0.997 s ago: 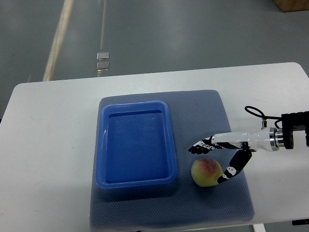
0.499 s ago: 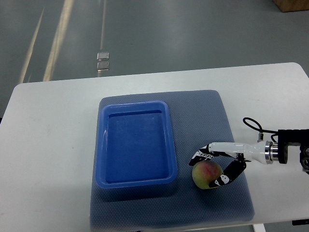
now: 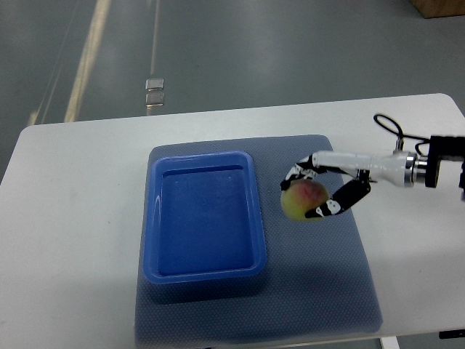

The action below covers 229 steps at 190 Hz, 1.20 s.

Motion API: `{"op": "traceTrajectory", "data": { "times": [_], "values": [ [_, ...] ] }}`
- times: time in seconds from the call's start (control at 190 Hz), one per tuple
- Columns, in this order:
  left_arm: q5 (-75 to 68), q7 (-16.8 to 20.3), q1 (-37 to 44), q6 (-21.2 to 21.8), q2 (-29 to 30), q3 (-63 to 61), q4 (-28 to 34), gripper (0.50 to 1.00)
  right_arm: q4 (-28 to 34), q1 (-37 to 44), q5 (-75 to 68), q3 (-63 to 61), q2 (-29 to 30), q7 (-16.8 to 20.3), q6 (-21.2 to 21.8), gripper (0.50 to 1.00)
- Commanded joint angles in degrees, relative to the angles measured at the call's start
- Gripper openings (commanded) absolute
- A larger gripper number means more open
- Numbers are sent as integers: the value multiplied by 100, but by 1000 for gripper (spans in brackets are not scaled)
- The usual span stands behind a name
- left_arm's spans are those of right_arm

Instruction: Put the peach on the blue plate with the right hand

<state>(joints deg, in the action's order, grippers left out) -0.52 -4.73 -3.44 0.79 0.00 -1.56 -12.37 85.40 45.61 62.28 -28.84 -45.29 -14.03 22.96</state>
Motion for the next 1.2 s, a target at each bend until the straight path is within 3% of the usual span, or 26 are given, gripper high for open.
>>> {"op": "traceTrajectory", "data": {
  "times": [0.0, 0.052, 0.068, 0.152, 0.404, 0.604, 0.698, 0.751, 0.756, 0.793, 0.819, 0.866, 0.871, 0.945, 1.197],
  "values": [
    [-1, -2, 1, 0, 0, -2, -2, 1000, -173, 774, -436, 142, 126, 119, -20, 500],
    [-1, -2, 1, 0, 0, -2, -2, 1000, -208, 844, -454, 186, 161, 119, -20, 500],
    [-1, -2, 1, 0, 0, -2, -2, 1000, -541, 1353, -471, 633, 591, 128, -81, 500],
    [-1, -2, 1, -9, 0, -2, -2, 1000, -1042, 1740, -463, 1152, 1346, 128, -231, 500],
    [-1, -2, 1, -9, 0, 7, -2, 1000, -2809, 1732, -243, 1521, 3438, 128, -415, 500],
    [8, -2, 1, -9, 0, 7, 7, 1000, -3504, 1582, 188, 1794, 4195, 128, -609, 500],
    [-1, -2, 1, -9, 0, 7, 7, 1000, -3609, 1486, 276, 1882, 4239, 128, -600, 582],
    [-1, -2, 1, -9, 0, 7, 7, 1000, -3609, 1486, 276, 1882, 4239, 128, -600, 582],
    [-1, -2, 1, -9, 0, 7, -2, 1000, -3635, 1434, 276, 1925, 4239, 128, -609, 604],
    [-1, -2, 1, -9, 0, 7, -2, 1000, -3644, 1415, 284, 1935, 4239, 128, -609, 633],
    [-1, -2, 1, -9, 0, 7, -2, 1000, -3653, 1407, 276, 1935, 4239, 128, -609, 690],
    [-1, -2, 1, -9, 0, 7, -2, 1000, -3653, 1407, 276, 1935, 4239, 128, -609, 690],
    [-1, -2, 1, -9, 0, 7, -2, 1000, -3671, 1407, 276, 1926, 4239, 128, -609, 802],
    [-1, -2, 1, -9, 0, 7, -2, 1000, -3741, 1415, 276, 1908, 4257, 128, -600, 930],
    [-1, -2, 1, -9, 0, 7, -2, 1000, -3750, 1600, 179, 1785, 4160, 137, -565, 936]
  ]
}}
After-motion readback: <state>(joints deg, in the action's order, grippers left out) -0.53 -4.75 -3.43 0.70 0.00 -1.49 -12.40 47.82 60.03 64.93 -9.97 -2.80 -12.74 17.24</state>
